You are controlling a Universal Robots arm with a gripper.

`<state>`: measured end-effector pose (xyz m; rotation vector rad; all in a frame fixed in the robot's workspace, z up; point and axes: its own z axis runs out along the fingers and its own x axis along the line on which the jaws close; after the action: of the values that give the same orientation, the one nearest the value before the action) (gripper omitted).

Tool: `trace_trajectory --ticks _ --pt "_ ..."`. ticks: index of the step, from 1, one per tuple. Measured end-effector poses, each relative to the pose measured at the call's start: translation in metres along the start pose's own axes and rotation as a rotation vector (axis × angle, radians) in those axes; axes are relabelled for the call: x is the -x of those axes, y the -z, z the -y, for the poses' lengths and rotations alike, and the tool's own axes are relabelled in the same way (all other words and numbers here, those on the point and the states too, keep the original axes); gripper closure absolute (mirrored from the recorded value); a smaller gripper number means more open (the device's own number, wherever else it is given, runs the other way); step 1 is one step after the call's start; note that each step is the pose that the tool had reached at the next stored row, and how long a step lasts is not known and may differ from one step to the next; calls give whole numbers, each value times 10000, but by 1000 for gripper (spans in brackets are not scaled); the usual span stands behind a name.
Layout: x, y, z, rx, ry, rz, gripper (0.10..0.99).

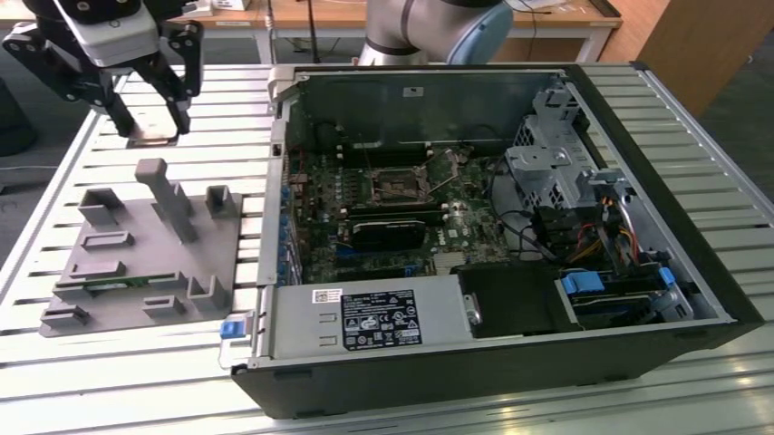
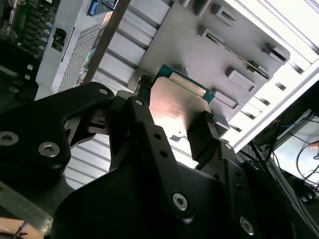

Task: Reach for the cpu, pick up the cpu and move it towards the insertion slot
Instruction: 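Pick up the cpu and move it towards the insertion slot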

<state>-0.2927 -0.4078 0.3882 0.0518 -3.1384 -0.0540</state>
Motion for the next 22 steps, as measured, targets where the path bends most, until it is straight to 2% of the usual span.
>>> trace_trajectory --ticks 9,22 --pt "146 0 5 0 0 0 545" --pt "304 1 10 0 0 0 545"
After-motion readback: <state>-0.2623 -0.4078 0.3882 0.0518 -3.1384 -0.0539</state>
